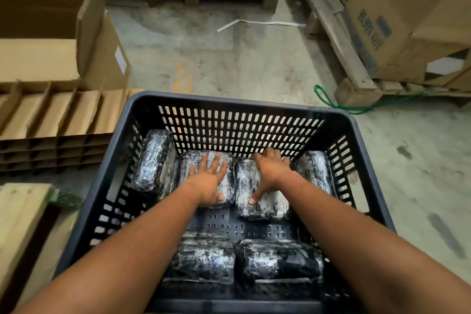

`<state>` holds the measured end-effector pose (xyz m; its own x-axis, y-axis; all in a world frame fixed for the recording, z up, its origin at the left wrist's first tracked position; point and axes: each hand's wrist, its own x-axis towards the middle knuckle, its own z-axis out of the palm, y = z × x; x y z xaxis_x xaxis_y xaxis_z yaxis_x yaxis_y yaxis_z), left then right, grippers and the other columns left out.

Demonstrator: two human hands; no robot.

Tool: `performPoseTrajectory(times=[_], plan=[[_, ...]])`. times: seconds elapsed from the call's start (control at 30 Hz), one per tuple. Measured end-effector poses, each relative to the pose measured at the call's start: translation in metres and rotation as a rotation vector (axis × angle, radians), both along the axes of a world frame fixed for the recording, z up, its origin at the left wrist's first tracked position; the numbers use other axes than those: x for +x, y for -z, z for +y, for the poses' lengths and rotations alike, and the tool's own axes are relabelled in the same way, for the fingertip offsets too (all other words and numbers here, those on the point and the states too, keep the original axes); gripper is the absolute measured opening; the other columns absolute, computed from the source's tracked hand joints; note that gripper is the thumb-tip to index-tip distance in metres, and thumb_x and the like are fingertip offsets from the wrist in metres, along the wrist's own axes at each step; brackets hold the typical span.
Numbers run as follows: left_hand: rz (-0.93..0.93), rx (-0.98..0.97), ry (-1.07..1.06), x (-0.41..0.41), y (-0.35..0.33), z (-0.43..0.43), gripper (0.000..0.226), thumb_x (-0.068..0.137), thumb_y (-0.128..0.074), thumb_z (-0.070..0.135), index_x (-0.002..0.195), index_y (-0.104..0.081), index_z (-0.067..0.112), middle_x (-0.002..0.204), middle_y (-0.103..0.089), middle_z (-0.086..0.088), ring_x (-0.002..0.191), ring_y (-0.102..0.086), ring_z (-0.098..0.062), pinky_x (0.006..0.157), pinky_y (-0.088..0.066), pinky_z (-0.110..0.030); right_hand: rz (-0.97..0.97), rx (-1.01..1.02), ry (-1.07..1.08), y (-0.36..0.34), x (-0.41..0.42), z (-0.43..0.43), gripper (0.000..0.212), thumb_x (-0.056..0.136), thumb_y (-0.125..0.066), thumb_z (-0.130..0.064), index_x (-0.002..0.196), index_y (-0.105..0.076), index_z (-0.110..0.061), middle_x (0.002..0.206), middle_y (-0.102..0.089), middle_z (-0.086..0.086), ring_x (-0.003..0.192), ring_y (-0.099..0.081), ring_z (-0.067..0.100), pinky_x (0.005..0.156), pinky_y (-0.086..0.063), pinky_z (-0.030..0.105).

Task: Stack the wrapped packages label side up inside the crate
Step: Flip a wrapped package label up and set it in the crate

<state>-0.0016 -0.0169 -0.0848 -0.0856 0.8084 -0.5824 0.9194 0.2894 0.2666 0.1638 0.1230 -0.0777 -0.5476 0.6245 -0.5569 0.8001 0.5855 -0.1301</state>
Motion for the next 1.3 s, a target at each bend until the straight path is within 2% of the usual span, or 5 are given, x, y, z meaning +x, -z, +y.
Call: performPoseTrajectory(times=[0.6,0.67,0.73,0.97,1.3], plan=[[-0.166,0.215,-0.082,-0.01,0.013,-0.009,0.071,0.094,-0.063,0.029,0.153,-0.026,0.044,0.159,0.017,0.003,0.146,0.028,-0.031,0.111,0.02,-0.057,0.282,-0.064,-0.074,-0.063,0.021,-0.027,0.098,0.058,-0.099,-0.028,0.142,-0.051,-0.03,0.14,-0.06,-0.006,0.128,-0.056,0.02,0.108,-0.04,0.032],[-0.336,0.251,-0.222,-0.012,0.007,-0.007,0.053,0.097,-0.061,0.027,0.145,-0.045,0.041,0.165,-0.006,0.001,0.154,-0.01,-0.032,0.121,-0.007,-0.061,0.304,0.011,-0.182,-0.077,0.025,-0.028,0.097,0.058,-0.099,-0.032,0.144,-0.055,-0.033,0.137,-0.061,-0.01,0.124,-0.055,0.014,0.111,-0.039,0.031],[-0.527,0.348,-0.379,-0.011,-0.002,-0.005,0.039,0.099,-0.06,0.023,0.134,-0.06,0.038,0.156,-0.043,-0.003,0.098,-0.069,-0.017,0.086,-0.059,-0.041,0.362,0.067,-0.256,-0.092,0.03,-0.023,0.079,0.056,-0.1,-0.031,0.128,-0.066,-0.034,0.122,-0.064,-0.014,0.112,-0.058,0.009,0.106,-0.048,0.032],[-0.972,0.407,-0.567,-0.001,-0.047,0.009,0.055,0.08,-0.083,0.024,0.124,-0.063,0.051,0.145,-0.056,0.007,0.131,-0.053,-0.019,0.11,-0.044,-0.048,0.706,0.252,-0.505,-0.127,0.042,-0.01,0.045,0.074,-0.088,-0.021,0.114,-0.068,-0.03,0.111,-0.072,-0.012,0.106,-0.066,0.013,0.095,-0.054,0.044],[-1.284,-0.05,-0.505,-0.015,-0.06,0.021,0.029,0.067,-0.084,0.0,0.089,-0.082,0.018,0.122,-0.073,-0.011,0.113,-0.067,-0.03,0.086,-0.06,-0.04,1.094,0.456,-0.495,-0.102,0.071,0.003,0.044,0.083,-0.085,-0.013,0.12,-0.061,-0.018,0.124,-0.071,0.008,0.116,-0.067,0.026,0.1,-0.055,0.046]])
